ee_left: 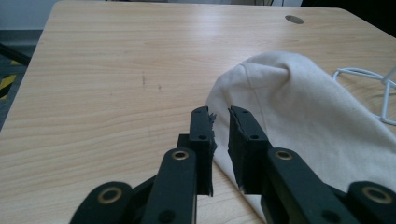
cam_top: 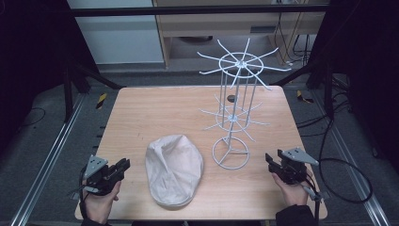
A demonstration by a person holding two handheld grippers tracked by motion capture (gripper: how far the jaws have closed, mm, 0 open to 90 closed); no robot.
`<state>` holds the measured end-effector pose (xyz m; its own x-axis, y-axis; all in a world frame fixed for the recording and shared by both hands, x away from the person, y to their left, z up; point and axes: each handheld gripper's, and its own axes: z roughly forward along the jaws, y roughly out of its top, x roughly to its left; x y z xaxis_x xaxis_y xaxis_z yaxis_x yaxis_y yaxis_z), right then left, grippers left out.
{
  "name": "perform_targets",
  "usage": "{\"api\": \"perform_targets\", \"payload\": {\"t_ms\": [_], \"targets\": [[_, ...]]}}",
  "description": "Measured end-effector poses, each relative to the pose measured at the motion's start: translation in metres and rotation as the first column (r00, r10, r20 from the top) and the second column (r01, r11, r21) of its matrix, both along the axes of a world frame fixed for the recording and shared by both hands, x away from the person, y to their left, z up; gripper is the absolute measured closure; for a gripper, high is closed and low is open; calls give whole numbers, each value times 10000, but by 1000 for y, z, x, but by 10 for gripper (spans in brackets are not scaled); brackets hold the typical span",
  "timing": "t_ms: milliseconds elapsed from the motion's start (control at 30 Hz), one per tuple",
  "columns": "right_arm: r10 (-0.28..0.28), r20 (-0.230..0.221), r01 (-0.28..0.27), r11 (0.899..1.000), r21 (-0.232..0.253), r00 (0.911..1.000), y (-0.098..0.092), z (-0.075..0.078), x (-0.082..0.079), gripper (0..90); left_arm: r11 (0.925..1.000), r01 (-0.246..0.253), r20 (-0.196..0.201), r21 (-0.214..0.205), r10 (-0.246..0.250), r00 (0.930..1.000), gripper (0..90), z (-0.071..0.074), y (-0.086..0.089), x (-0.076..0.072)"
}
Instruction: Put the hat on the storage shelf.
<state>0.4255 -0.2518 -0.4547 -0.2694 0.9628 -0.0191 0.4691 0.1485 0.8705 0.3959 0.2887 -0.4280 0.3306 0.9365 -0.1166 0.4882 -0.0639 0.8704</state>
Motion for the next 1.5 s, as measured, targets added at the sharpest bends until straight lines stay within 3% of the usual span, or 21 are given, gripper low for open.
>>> {"api": "perform_targets", "payload": {"t_ms": [167,333,600,800,867,1067,1133,1200,1267,1300,1500], "targets": [[100,-47,-99,9999,59,9999,-1,-2,1,517,9972,688,68,294,-690,9976,884,6,-19,0],[177,-27,-177,9998,51,9998,0,-3,1,521,9934,1111,219,272,-1117,9935,896,13,-33,0],[210,35,-211,9997,118,9998,0,-4,2,504,9829,1838,224,119,-1840,9827,897,17,-62,3],[269,56,-270,9996,129,9996,0,-5,2,492,9710,2389,75,121,-2390,9710,896,17,-86,7],[244,30,-244,9995,178,9997,0,-5,2,492,9634,2673,-40,184,-2673,9636,896,15,-98,8],[268,37,-269,9995,136,9996,0,-5,2,492,9530,3015,-299,289,-3006,9533,896,9,-115,8],[273,26,-274,9995,139,9996,0,-5,2,491,9450,3255,-589,328,-3233,9445,896,3,-123,8],[281,34,-281,9995,123,9996,0,-5,2,488,9395,3405,-799,384,-3368,9382,896,-2,-127,9],[289,38,-289,9995,127,9996,0,-5,2,485,9374,3453,-873,445,-3407,9361,896,-4,-129,8],[277,43,-278,9995,117,9996,0,-5,2,485,9326,3567,-1068,545,-3497,9307,896,-8,-133,8],[310,-29,-309,9992,251,9995,-1,-7,2,484,9277,3687,-1404,582,-3581,9231,897,-16,-135,7]]}}
